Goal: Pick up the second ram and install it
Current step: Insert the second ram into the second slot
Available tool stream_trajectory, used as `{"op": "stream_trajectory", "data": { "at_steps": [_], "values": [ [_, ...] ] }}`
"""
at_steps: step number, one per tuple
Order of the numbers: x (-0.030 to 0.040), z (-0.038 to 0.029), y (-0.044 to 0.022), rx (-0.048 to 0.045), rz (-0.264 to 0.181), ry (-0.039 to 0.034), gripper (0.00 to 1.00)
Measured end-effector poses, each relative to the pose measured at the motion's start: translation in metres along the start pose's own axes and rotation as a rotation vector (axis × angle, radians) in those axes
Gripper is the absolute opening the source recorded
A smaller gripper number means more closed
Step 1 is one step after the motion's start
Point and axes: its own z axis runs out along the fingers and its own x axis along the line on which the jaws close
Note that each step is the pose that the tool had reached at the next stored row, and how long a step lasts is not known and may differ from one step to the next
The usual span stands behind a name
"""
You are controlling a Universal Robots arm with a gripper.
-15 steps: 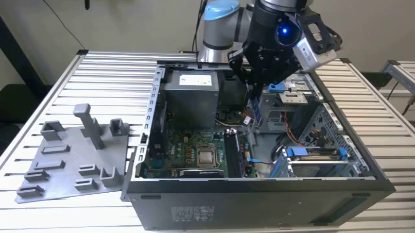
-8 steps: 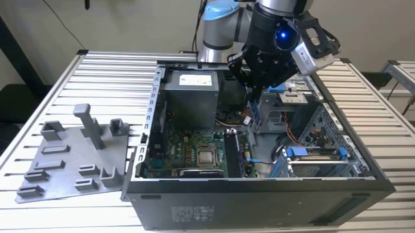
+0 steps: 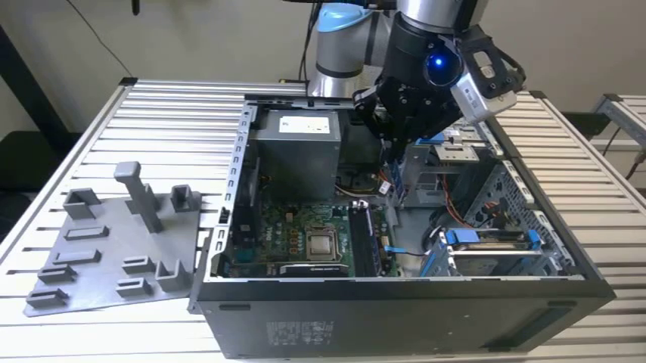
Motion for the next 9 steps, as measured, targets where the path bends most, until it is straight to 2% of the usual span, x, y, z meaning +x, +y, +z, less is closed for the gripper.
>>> {"op": "stream_trajectory", "data": {
  "at_steps": [9],
  "values": [
    [0.0000,0.0086,-0.0005,0.0019,0.000,0.0000,0.14]
  ]
}}
